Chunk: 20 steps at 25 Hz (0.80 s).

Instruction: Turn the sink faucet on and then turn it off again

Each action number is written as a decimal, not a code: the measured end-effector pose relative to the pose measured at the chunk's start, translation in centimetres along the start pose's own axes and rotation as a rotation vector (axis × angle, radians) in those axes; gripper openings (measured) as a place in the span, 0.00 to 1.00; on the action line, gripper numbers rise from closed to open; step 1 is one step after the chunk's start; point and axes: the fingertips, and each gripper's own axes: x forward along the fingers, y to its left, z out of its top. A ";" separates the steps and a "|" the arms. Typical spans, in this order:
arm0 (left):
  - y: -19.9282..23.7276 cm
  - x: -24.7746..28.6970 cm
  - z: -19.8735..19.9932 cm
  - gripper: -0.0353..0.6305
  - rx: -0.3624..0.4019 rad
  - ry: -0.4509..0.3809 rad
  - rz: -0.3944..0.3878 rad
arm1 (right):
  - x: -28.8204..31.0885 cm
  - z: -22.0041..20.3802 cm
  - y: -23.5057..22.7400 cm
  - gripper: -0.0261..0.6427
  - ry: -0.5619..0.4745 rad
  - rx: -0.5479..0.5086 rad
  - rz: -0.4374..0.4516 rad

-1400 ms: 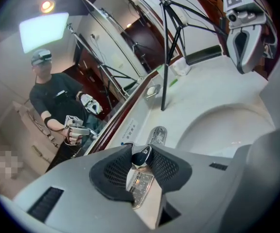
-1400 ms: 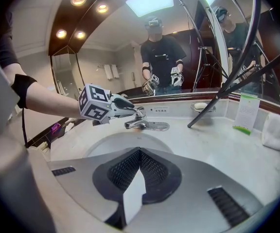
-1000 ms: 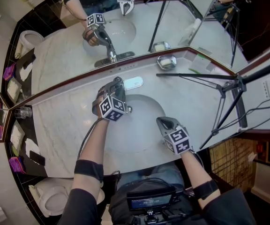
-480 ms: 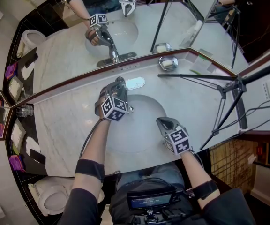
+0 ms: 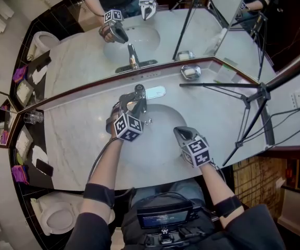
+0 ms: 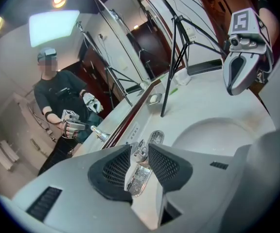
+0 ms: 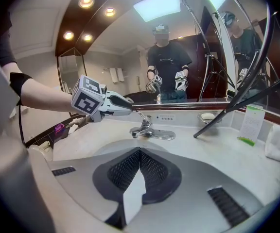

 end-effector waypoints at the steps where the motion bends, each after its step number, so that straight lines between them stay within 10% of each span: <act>1: -0.1 -0.8 0.0 0.24 -0.011 -0.005 0.005 | 0.0 0.3 0.2 0.07 -0.004 -0.006 0.005; 6: 0.2 -5.3 0.0 0.06 -0.145 -0.048 0.055 | 0.3 2.1 1.4 0.07 -0.026 -0.042 0.028; 20: -0.1 -14.9 -4.8 0.06 -0.781 -0.211 0.112 | 0.4 5.8 3.1 0.07 -0.057 -0.115 0.057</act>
